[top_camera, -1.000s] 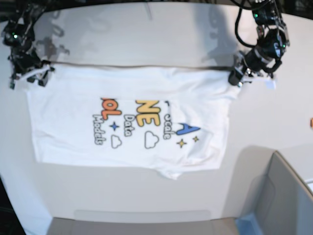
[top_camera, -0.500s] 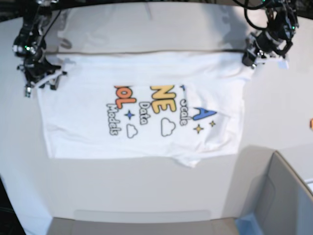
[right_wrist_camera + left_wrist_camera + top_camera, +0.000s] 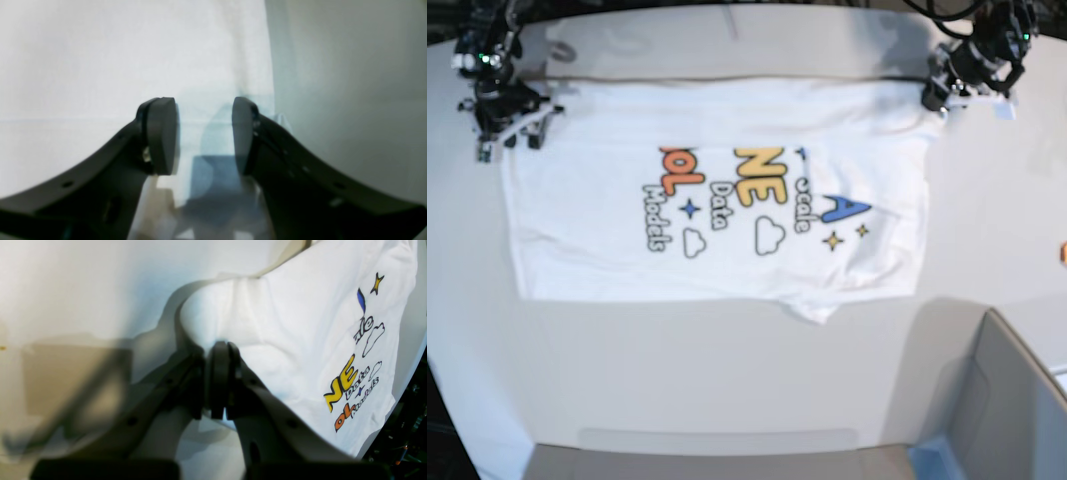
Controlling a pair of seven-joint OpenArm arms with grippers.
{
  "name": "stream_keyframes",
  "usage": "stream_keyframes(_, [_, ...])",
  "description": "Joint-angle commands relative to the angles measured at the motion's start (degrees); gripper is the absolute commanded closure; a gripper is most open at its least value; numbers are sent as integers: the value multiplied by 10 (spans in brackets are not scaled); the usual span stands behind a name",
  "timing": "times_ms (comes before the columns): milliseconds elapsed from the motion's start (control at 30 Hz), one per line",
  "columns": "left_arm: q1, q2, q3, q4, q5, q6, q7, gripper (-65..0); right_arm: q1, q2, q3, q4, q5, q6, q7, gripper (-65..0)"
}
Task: Layout the t-shirt on the table in an organized manner, then fold the t-shirt properly
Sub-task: 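Drag the collar edge with both grippers to straighten the shirt, then release the shoulder and move the left gripper to the hem corner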
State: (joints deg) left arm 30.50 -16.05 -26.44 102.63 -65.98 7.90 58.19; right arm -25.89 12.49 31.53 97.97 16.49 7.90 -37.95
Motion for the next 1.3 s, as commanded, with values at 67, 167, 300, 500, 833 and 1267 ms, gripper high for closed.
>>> stream_keyframes(67, [3, -7, -5, 16, -4, 2, -3, -14, -12, 0, 3, 37, 6, -3, -58, -280])
stream_keyframes(167, [3, -7, -5, 37, -4, 3, -3, -16, -10, 0, 3, 79, 22, -3, -58, -280])
stream_keyframes(300, [3, -7, -4, 49, -4, 4, 6, -17, 13, -1, -8, 111, 48, -2, -60, -280])
stream_keyframes(500, [0, -7, -6, 49, -4, 5, 51, -17, 51, 0, -78, 58, 9, -5, -60, -280])
stream_keyframes(833, [11, -21, -10, 50, -3, 193, 51, -119, 71, 11, -83, -25, -24, -6, -59, -280])
stream_keyframes(1267, [11, -53, -82, 75, -3, 297, 59, -124, 69, 14, -83, -25, -24, -6, -59, -280])
